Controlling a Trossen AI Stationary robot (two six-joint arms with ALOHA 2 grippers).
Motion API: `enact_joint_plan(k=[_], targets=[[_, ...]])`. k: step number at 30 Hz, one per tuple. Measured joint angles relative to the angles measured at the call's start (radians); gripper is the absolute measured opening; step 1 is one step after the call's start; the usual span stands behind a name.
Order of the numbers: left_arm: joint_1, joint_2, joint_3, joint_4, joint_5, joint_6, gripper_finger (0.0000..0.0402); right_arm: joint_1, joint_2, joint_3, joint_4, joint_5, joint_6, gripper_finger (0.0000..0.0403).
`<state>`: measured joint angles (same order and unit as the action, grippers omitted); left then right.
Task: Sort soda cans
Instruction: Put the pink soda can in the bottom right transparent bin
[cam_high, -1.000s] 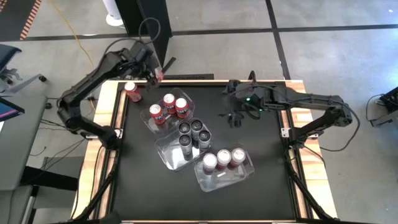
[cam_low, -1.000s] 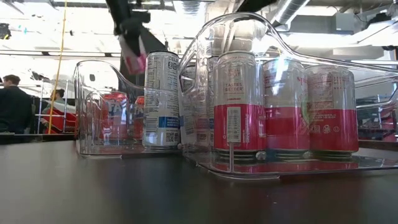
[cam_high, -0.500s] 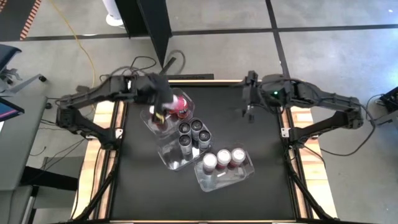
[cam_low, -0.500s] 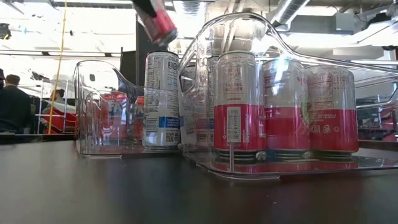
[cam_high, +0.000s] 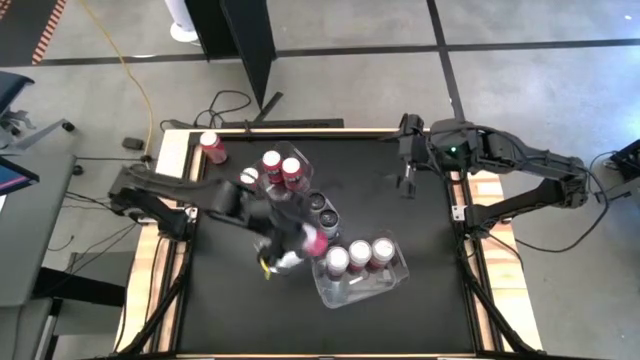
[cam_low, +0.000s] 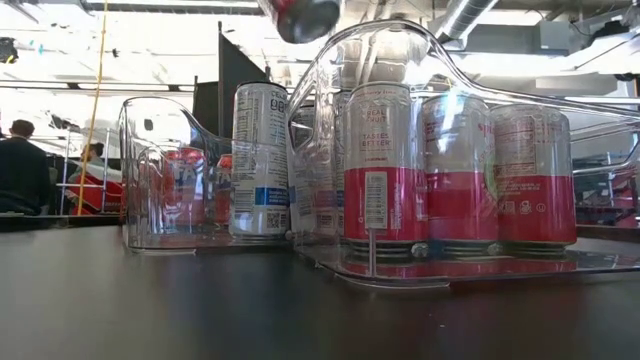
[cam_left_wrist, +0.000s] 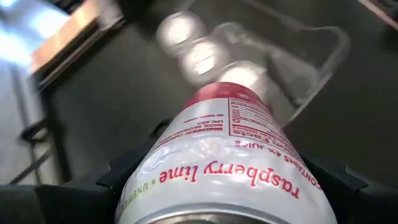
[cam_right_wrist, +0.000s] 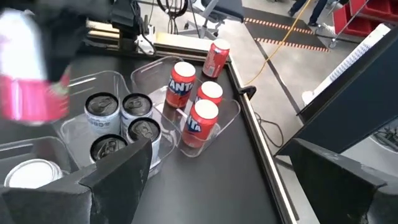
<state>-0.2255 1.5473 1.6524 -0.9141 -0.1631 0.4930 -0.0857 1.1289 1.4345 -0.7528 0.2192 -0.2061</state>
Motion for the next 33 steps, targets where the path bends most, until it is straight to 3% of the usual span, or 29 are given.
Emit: enact_joint_plan(k=[8, 14, 21, 33], targets=[[-0.09, 0.204, 0.0, 0.076, 0.004, 0.037, 0.0303, 0.043, 0.005, -0.001, -0.012, -0.001, 0.023, 0.0397], [-0.118, 0.287, 0.004, 0.174, 0.013, 0.046, 0.0303, 0.09, 0.005, -0.001, -0.013, -0.001, 0.032, 0.0397], [-0.124, 0.282, 0.003, 0.23, -0.009, 0.041, 0.0303, 0.129, 0.005, -0.001, -0.018, -0.001, 0.044, 0.0397], [-0.074, 0.351, 0.002, 0.131, -0.007, 0.028, 0.0303, 0.137, 0.005, -0.002, -0.026, -0.001, 0.022, 0.0397]])
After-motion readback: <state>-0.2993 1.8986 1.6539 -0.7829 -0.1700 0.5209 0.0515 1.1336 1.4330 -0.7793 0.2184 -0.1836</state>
